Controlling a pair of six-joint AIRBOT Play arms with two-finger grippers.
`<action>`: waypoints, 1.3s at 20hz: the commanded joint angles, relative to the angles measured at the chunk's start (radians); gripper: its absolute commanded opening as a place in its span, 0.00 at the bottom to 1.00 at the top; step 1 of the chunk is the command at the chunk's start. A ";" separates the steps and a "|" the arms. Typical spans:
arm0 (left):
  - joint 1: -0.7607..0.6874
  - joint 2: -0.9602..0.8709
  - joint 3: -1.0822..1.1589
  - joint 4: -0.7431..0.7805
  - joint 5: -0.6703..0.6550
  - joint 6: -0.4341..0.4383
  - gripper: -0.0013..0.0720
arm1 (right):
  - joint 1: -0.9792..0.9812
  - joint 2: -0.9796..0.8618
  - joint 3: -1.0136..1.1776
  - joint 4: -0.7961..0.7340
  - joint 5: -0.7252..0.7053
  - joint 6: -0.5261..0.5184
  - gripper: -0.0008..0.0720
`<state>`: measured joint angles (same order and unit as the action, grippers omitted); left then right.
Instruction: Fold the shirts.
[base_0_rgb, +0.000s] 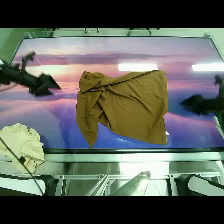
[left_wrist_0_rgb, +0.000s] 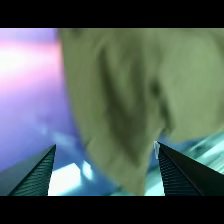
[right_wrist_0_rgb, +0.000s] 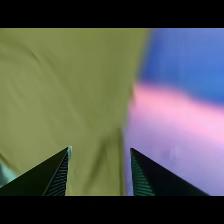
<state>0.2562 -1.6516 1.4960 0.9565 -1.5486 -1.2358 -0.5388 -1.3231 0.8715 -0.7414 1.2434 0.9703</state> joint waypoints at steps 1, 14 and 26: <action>-0.016 0.047 -0.246 0.106 0.066 -0.002 0.97 | -0.017 0.033 -0.196 -0.048 -0.028 0.039 0.60; -0.293 -0.246 -0.200 -0.087 0.182 0.065 0.30 | 0.002 0.034 -0.291 -0.025 0.002 0.080 0.60; -0.230 -0.253 -0.151 -0.121 0.083 0.067 0.04 | 0.242 -0.054 -0.395 0.087 -0.160 0.037 0.50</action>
<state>0.0196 -1.9041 1.3407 0.8589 -1.4296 -1.1698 -0.3992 -1.3418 0.4950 -0.7368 1.1648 1.0527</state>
